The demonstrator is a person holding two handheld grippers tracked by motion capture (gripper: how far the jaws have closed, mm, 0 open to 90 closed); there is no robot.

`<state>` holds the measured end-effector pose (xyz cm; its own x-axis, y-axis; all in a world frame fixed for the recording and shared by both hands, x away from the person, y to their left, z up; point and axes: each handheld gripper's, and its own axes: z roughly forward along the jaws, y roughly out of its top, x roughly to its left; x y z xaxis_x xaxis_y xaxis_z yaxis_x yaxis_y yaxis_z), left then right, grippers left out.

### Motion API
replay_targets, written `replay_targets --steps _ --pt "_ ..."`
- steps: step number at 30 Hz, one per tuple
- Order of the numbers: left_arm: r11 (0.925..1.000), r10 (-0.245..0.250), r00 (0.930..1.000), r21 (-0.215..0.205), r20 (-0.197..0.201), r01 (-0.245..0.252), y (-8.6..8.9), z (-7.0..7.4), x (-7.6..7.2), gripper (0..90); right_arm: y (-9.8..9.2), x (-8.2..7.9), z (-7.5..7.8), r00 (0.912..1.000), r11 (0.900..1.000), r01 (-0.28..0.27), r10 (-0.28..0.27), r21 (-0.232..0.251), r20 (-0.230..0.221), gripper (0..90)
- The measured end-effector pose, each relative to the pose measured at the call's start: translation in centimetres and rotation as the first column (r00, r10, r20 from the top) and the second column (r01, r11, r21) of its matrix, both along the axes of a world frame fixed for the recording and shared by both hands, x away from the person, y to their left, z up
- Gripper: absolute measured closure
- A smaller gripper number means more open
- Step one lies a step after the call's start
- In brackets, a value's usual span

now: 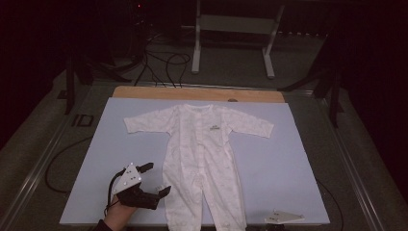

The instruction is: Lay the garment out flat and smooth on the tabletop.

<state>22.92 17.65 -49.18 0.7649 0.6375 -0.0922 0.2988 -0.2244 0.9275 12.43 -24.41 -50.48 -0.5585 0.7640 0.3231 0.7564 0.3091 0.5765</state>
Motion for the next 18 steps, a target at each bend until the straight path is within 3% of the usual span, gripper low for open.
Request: replay_targets --steps 1,2,3,4,6,7,11,12,14,16,18 --pt "1.0000 -0.002 1.0000 0.002 -0.002 0.002 0.0 0.0 0.0 0.8 0.0 0.0 0.0 0.9999 1.000 0.010 -0.010 0.010 0.010 81.7" --pt "1.0000 -0.001 1.0000 0.002 0.001 0.001 0.0 0.0 0.0 0.8 0.0 0.0 0.0 0.9999 1.000 0.010 -0.010 0.010 0.010 81.7" --pt "1.0000 0.000 1.0000 -0.001 0.002 0.000 0.0 0.0 0.0 0.8 0.0 0.2 0.2 0.9994 1.000 0.019 -0.020 0.025 0.028 68.8" --pt "1.0000 0.000 1.0000 -0.001 0.002 0.000 0.0 0.0 0.0 0.8 0.0 0.2 0.2 0.9994 1.000 0.019 -0.020 0.025 0.028 68.8" --pt "1.0000 0.000 1.0000 0.000 0.002 0.000 0.1 0.0 0.0 0.8 -0.1 1.3 1.0 0.9949 0.998 0.049 -0.052 0.044 0.086 56.4" --pt "1.0000 -0.002 1.0000 0.000 0.001 0.002 0.1 0.0 0.0 0.8 -0.1 1.3 1.0 0.9949 0.998 0.049 -0.052 0.044 0.086 56.4" --pt "1.0000 0.006 1.0000 0.003 -0.002 -0.006 0.2 -0.1 0.0 0.8 -0.1 3.2 1.8 0.9840 0.996 0.063 -0.072 0.060 0.163 47.1" --pt "0.9999 -0.001 1.0000 0.011 -0.003 0.001 0.1 -0.1 0.0 0.8 0.0 4.0 2.1 0.9793 0.995 0.054 -0.070 0.087 0.190 45.4" --pt "0.9999 0.000 1.0000 0.013 0.002 0.000 0.1 -0.1 -0.1 0.8 0.1 4.2 2.2 0.9760 0.995 0.050 -0.068 0.090 0.207 44.4" --pt "0.9999 -0.003 1.0000 0.013 -0.005 0.003 0.1 -0.1 -0.2 0.8 0.6 4.5 2.4 0.9686 0.993 0.001 -0.031 0.121 0.246 47.2" --pt "0.9999 -0.001 1.0000 0.016 -0.003 0.001 0.1 -0.1 -0.2 0.8 1.0 4.6 2.5 0.9658 0.993 -0.018 -0.012 0.114 0.259 47.8"
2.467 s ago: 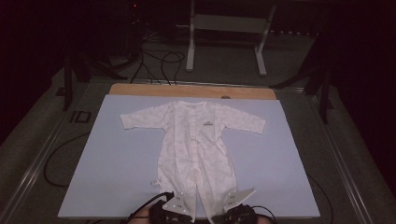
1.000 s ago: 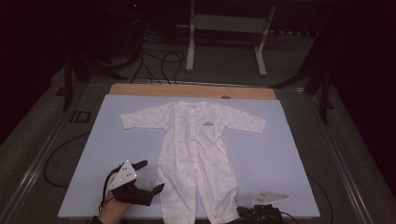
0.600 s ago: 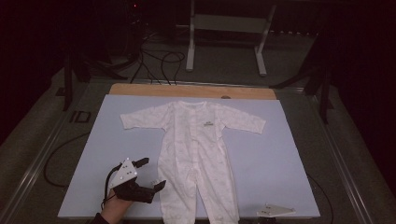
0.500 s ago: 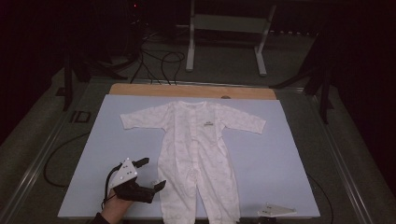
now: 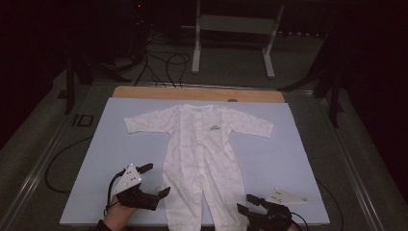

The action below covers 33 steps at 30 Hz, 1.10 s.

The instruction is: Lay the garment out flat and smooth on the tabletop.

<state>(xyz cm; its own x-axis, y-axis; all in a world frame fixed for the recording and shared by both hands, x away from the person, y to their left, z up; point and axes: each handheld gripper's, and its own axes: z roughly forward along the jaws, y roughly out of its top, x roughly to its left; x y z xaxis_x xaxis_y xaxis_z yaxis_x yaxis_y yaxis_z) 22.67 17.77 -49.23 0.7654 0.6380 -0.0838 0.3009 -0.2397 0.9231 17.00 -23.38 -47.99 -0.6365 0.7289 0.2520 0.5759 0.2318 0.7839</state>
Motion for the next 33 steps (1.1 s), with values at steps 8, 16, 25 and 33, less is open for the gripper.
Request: replay_targets --steps 8,16,25,33 --pt "0.9999 0.010 0.9999 -0.005 0.005 -0.010 0.1 0.1 -0.1 0.8 6.4 0.4 -2.7 0.9654 0.965 -0.259 0.258 -0.049 -0.042 54.4" --pt "0.9998 0.018 0.9998 -0.005 0.008 -0.018 0.3 0.2 -0.3 0.8 8.6 0.1 -3.7 0.9691 0.930 -0.224 0.244 -0.292 0.035 85.2" --pt "0.9996 0.003 0.9988 0.027 -0.048 -0.002 0.6 0.3 -0.4 1.3 9.3 0.0 -3.8 0.9467 0.922 -0.315 0.322 -0.228 -0.004 90.0" --pt "0.9937 -0.099 0.9724 0.031 -0.211 0.108 0.4 0.0 -1.4 4.6 8.3 0.2 -2.6 0.9615 0.954 -0.253 0.266 -0.161 0.068 58.9"
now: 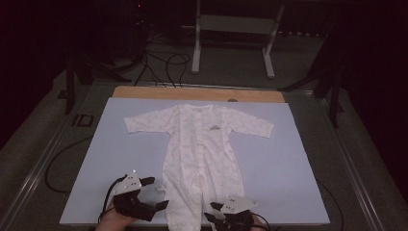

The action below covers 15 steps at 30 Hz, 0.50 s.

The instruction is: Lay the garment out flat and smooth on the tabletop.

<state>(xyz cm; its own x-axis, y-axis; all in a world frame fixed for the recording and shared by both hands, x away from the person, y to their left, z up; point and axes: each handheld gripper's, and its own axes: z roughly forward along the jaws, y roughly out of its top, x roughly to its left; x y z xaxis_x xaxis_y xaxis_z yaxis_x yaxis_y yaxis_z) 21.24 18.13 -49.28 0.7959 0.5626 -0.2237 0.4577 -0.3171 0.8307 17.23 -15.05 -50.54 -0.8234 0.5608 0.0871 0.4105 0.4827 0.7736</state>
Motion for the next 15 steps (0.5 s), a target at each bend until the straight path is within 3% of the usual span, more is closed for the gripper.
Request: replay_targets --steps 2,3,5,6,8,9,10,13,14,15 --pt "1.0000 -0.006 1.0000 0.005 -0.004 0.006 -0.1 -0.1 -0.2 6.7 0.0 0.0 0.0 1.0000 1.000 0.000 0.000 0.000 0.000 58.9" --pt "0.9993 -0.017 0.9996 0.033 -0.023 0.018 -0.6 -0.3 -1.0 6.7 -0.2 0.1 0.1 1.0000 1.000 0.005 -0.005 0.007 0.005 58.7" --pt "0.9973 -0.053 0.9976 0.048 -0.045 0.055 -1.1 -0.4 -1.7 19.6 -1.0 0.5 0.9 0.9989 0.998 0.038 -0.039 0.041 0.025 52.3" --pt "0.9953 -0.063 0.9973 0.072 -0.037 0.065 -1.4 -0.5 -2.1 22.9 -1.5 0.7 1.3 0.9967 0.996 0.070 -0.072 0.057 0.036 51.7" --pt "0.9919 -0.081 0.9961 0.095 -0.035 0.084 -1.8 -0.7 -2.5 27.2 -1.5 0.7 1.3 0.9967 0.996 0.070 -0.072 0.057 0.036 51.7" --pt "0.9806 -0.112 0.9936 0.161 -0.009 0.112 -2.6 -1.1 -3.4 27.2 -1.8 0.9 1.5 0.9958 0.995 0.080 -0.082 0.063 0.039 51.6" --pt "0.9721 -0.134 0.9909 0.196 0.014 0.128 -3.0 -1.3 -3.8 37.7 -2.5 1.2 1.8 0.9930 0.992 0.104 -0.108 0.078 0.048 51.6" --pt "0.9509 -0.187 0.9820 0.256 0.028 0.174 -3.7 -1.9 -4.0 44.8 -2.7 1.3 1.8 0.9919 0.990 0.116 -0.119 0.080 0.044 51.5" --pt "0.9509 -0.187 0.9820 0.256 0.028 0.174 -3.7 -1.9 -4.0 48.6 -2.7 1.3 1.8 0.9919 0.990 0.116 -0.119 0.080 0.044 51.5" --pt "0.9388 -0.194 0.9809 0.293 0.014 0.181 -3.9 -2.5 -3.7 59.5 -2.8 1.3 1.9 0.9911 0.990 0.119 -0.123 0.075 0.050 50.3"
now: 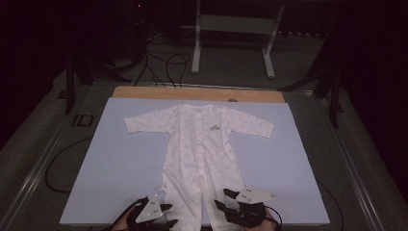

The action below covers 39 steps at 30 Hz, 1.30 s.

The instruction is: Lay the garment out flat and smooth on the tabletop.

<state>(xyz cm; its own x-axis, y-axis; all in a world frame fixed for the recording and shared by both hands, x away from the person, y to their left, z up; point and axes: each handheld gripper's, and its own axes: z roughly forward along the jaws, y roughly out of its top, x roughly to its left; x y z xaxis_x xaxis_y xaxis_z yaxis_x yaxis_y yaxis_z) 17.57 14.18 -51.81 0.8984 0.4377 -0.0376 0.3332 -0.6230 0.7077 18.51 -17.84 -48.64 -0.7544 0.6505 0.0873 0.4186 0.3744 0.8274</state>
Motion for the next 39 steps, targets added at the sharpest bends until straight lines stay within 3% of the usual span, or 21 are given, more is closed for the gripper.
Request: replay_targets --steps 2,6,7,10,11,16,22,28,33,34,35,36,39 --pt "1.0000 -0.006 0.9999 0.005 0.009 0.006 0.1 -0.1 0.1 65.9 0.0 0.0 0.0 1.0000 1.000 0.000 0.000 -0.003 0.004 49.2" --pt "0.9999 -0.005 1.0000 0.009 0.008 0.004 0.3 -0.1 0.3 88.3 -0.1 0.0 0.1 1.0000 1.000 0.004 -0.004 -0.001 0.008 45.5" --pt "0.9998 -0.007 0.9998 0.017 0.016 0.007 0.2 -0.1 0.2 89.6 -0.1 0.0 0.1 1.0000 1.000 0.005 -0.005 0.005 0.006 44.6" --pt "0.9996 -0.010 0.9997 0.028 0.023 0.009 0.2 0.0 0.1 90.0 -0.2 0.0 0.2 0.9999 1.000 0.010 -0.010 0.012 0.012 42.2" --pt "0.9992 -0.016 0.9999 0.036 0.002 0.016 0.2 0.2 0.1 90.0 -0.3 0.0 0.3 0.9998 1.000 0.007 -0.007 0.017 0.016 41.5" --pt "0.9975 -0.024 0.9996 0.066 -0.012 0.024 0.7 0.6 -0.1 90.0 -0.5 0.1 0.4 0.9997 0.999 0.019 -0.020 0.031 0.017 37.4" --pt "0.9958 -0.029 0.9991 0.086 -0.031 0.032 1.6 0.8 -0.4 90.0 -1.0 0.3 0.6 0.9985 0.997 0.052 -0.053 0.063 0.017 24.3" --pt "0.9961 -0.019 0.9988 0.086 -0.046 0.022 2.2 0.8 -0.5 90.0 -1.3 0.4 0.7 0.9963 0.993 0.083 -0.084 0.079 0.017 14.3" --pt "0.9976 -0.021 0.9984 0.064 -0.052 0.025 2.8 1.0 -0.6 90.0 -1.8 0.5 0.9 0.9972 0.993 0.068 -0.071 0.100 0.024 9.5" --pt "0.9988 -0.027 0.9984 0.039 -0.049 0.029 2.9 1.1 -0.7 89.5 -1.9 0.6 1.0 0.9960 0.991 0.082 -0.085 0.102 0.026 9.4" --pt "0.9988 -0.027 0.9984 0.039 -0.049 0.029 2.9 1.1 -0.7 85.6 -1.9 0.6 1.0 0.9960 0.991 0.082 -0.085 0.102 0.026 9.4" --pt "0.9997 -0.012 0.9997 -0.021 -0.023 0.012 3.1 1.4 -0.7 74.1 -2.3 0.8 1.1 0.9966 0.991 0.071 -0.075 0.110 0.034 9.0" --pt "0.9986 0.017 0.9998 -0.050 -0.001 -0.017 3.4 1.9 -0.5 52.4 -3.5 1.4 1.5 0.9926 0.989 0.085 -0.095 0.124 0.075 9.0"
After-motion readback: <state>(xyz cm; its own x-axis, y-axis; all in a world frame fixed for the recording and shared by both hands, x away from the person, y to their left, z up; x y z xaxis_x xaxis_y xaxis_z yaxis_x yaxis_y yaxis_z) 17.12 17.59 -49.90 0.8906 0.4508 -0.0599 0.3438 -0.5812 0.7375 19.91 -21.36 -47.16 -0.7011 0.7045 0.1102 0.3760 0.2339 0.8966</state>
